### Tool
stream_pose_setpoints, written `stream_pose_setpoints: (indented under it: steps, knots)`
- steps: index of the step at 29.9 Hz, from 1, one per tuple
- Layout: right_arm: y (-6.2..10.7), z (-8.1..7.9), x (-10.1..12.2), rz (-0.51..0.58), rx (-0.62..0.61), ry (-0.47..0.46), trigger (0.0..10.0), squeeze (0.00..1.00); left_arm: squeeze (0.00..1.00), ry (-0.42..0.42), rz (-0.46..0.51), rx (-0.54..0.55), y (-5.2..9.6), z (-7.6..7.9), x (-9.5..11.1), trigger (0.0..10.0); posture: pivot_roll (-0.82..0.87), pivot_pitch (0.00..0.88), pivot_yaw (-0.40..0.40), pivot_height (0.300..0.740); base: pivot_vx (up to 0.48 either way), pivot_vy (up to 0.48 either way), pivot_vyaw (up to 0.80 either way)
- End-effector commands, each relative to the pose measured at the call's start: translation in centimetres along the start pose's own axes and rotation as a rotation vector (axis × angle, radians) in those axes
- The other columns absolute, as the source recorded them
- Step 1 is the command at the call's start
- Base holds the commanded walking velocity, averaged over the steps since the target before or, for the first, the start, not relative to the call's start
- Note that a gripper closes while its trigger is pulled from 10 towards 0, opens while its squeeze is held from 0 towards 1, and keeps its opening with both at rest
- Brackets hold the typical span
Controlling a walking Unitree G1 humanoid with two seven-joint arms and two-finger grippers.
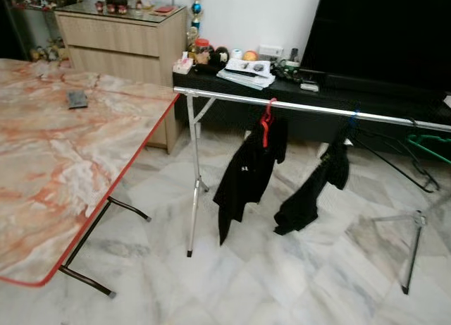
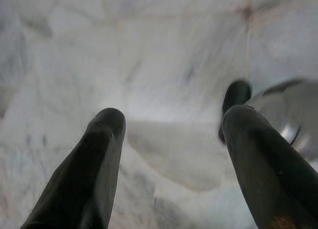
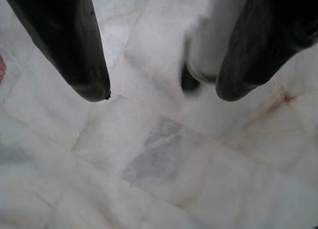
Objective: Hang hanger
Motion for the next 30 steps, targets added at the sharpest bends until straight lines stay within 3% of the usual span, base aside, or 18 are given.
stream_pose_setpoints:
  steps: [1, 11, 17, 30]
  knots:
    - [-0.46, -12.80, 7.89, 0.143, 0.290, -0.135, 10.0, 0.00, 0.00, 0.140, 0.243, -0.121, 0.29, 2.18, 4.34, 10.0, 0.16, 0.037, -0.076, 0.740, 0.360, 0.000, 0.00]
    - [-0.45, -12.85, 7.93, 0.149, 0.285, -0.153, 10.0, 0.00, 0.00, 0.129, 0.242, -0.122, 0.27, 2.09, 4.34, 10.0, 0.16, 0.037, -0.072, 0.740, 0.365, 0.000, 0.00]
    - [-0.44, -12.87, 7.96, 0.150, 0.284, -0.157, 10.0, 0.00, 0.00, 0.127, 0.243, -0.124, 0.27, 2.08, 4.38, 10.0, 0.16, 0.038, -0.071, 0.740, 0.368, 0.000, -0.74]
    - [-0.33, -13.02, 8.22, 0.176, 0.297, -0.168, 10.0, 0.00, 0.00, 0.124, 0.241, -0.128, 0.27, 2.06, 4.34, 10.0, 0.16, 0.032, -0.069, 0.740, 0.368, 0.000, 0.00]
Point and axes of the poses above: a point about 5 cm out from each wrist's last joint towards the gripper, its own y axis pointing back from the gripper into the wrist, its own x axis along the axis of the wrist's last joint, z = x × y, the point moved 4 cm from there along -y, pointing out of the wrist towards the gripper, and after that the axes turned 14 degrees about -y, right-handed, at the moved point
